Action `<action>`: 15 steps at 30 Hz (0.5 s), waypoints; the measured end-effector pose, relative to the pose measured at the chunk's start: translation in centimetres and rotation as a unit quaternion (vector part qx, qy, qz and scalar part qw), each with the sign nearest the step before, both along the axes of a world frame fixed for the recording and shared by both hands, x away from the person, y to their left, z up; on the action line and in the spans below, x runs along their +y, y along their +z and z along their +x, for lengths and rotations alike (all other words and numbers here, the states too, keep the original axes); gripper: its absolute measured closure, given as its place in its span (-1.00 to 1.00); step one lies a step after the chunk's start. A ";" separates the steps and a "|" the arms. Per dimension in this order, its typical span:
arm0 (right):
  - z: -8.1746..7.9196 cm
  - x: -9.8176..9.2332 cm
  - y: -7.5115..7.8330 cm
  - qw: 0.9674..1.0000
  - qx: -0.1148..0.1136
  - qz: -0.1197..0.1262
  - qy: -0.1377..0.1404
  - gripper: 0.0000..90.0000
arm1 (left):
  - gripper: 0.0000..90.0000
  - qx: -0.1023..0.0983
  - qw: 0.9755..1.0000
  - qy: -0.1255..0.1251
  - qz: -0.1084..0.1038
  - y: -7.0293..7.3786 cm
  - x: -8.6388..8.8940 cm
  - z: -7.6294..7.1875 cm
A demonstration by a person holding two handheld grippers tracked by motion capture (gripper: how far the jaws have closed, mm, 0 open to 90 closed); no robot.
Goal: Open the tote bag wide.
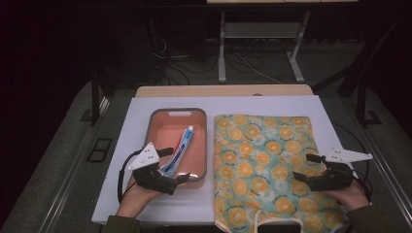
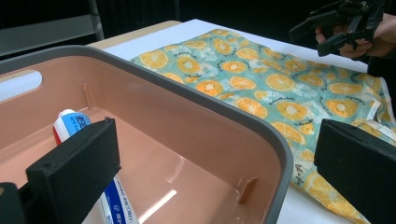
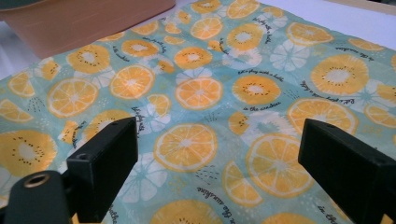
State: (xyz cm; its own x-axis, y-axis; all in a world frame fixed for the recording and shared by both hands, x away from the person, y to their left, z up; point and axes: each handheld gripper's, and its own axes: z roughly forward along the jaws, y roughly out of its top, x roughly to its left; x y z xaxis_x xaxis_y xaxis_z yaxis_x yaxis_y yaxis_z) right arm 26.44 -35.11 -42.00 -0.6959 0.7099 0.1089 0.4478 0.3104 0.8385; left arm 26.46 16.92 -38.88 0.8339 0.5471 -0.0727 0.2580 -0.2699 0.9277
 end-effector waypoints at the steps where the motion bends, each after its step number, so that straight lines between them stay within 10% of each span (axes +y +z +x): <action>1: 0.0 0.0 0.0 1.000 0.000 0.000 0.000 -0.74 | -1.00 0.001 1.000 0.001 0.000 0.0 0.0 0.0; 15: -0.9 2.1 0.3 0.996 0.027 -0.015 0.080 -0.69 | -1.00 0.000 1.000 0.003 -0.002 0.0 0.0 0.0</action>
State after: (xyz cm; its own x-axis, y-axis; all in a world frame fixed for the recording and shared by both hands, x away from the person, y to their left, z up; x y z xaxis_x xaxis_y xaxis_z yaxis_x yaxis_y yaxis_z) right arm 25.49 -33.02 -41.69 -0.7939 0.5939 0.1303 0.4355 0.4059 0.8035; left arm 26.44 16.91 -38.90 0.8304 0.5520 -0.0756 0.2604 -0.2646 0.9285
